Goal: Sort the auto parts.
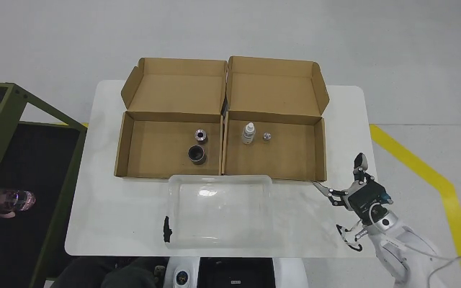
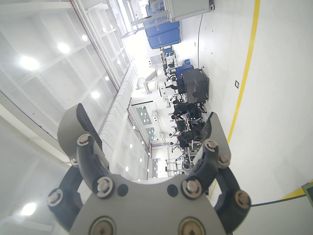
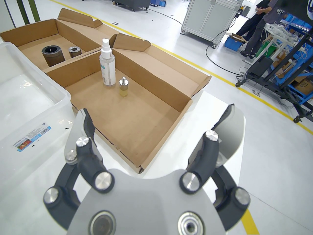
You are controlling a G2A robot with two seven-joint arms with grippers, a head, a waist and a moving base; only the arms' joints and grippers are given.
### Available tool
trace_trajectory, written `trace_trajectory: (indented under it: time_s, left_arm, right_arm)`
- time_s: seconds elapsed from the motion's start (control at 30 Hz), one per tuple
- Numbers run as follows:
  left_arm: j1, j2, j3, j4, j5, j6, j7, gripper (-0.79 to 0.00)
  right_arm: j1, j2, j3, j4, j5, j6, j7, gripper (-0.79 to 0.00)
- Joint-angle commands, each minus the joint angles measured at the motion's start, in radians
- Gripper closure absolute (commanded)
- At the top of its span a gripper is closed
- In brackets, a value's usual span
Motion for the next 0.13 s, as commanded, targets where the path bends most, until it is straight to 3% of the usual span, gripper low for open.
trace_trajectory:
  time_s: [0.0,0.1]
  left_arm:
    - [0.000,0.000,0.000,0.000,0.000,0.000,0.000,-0.785]
    - [0.000,0.000,0.000,0.000,0.000,0.000,0.000,-0.784]
  right_arm:
    - [0.000,0.000,0.000,0.000,0.000,0.000,0.000,-0.785]
    - [0.000,0.000,0.000,0.000,0.000,0.000,0.000,-0.785]
